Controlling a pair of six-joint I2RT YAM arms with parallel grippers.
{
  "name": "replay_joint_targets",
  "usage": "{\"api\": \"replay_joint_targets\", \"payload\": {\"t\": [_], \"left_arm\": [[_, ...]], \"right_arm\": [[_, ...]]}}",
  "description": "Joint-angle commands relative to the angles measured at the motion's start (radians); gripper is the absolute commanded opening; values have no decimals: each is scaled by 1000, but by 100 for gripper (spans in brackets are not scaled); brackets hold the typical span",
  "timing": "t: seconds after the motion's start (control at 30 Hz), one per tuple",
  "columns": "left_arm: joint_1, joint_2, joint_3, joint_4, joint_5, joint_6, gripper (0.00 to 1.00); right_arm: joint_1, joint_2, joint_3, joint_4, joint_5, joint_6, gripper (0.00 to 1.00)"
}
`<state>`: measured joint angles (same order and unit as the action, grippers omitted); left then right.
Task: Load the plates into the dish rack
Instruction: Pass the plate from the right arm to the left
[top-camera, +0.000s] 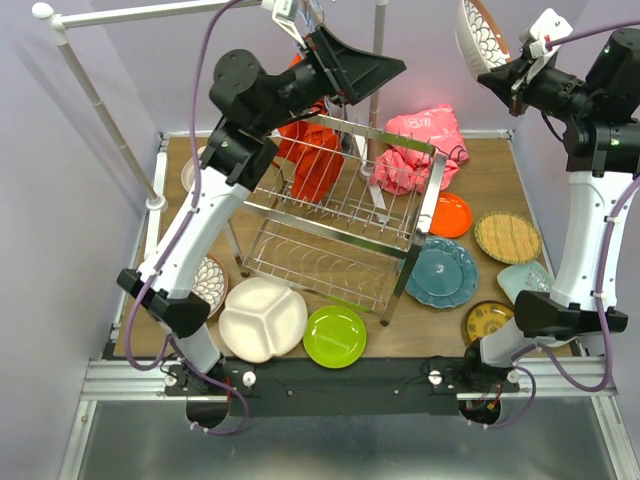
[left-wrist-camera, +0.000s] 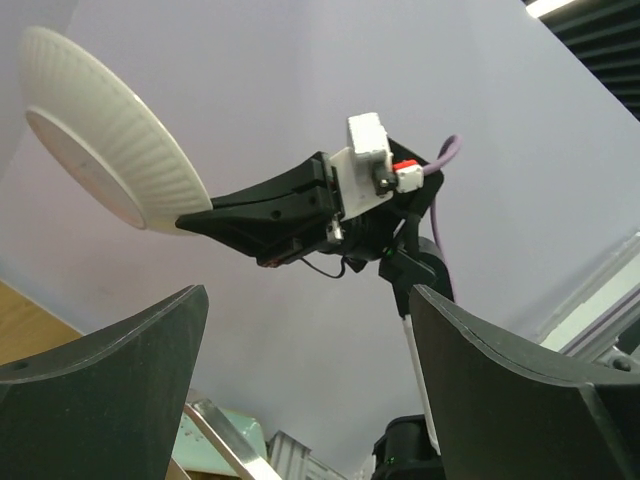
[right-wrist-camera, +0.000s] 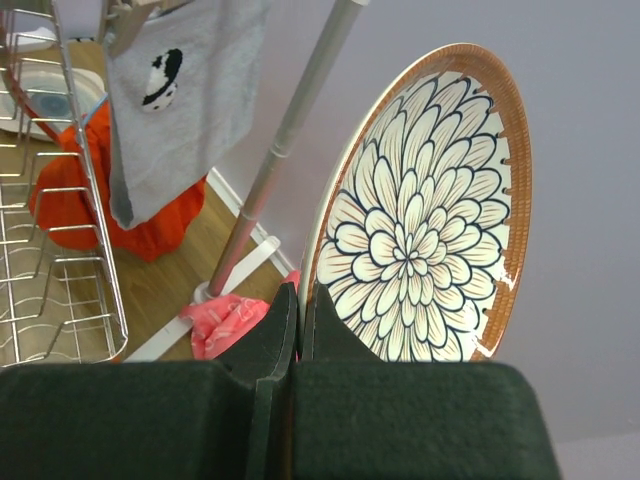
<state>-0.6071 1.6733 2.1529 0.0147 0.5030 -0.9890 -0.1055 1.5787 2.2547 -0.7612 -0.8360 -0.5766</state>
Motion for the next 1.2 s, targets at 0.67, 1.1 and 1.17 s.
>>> {"api": "replay_joint_targets", "payload": {"t": [0.67,1.1,1.17], "left_arm": [[-74,207,209,-156,-222,-33,90],[-82,220,242,-274,-340,3,87],[-85,224,255,-307,-354,13,85]], "right_arm": [[196,-143,-44,-10,-49,-388,1],[352,-239,-207,-32,149,-658,1],[381,-264,-276,2,215,-693,1]]}}
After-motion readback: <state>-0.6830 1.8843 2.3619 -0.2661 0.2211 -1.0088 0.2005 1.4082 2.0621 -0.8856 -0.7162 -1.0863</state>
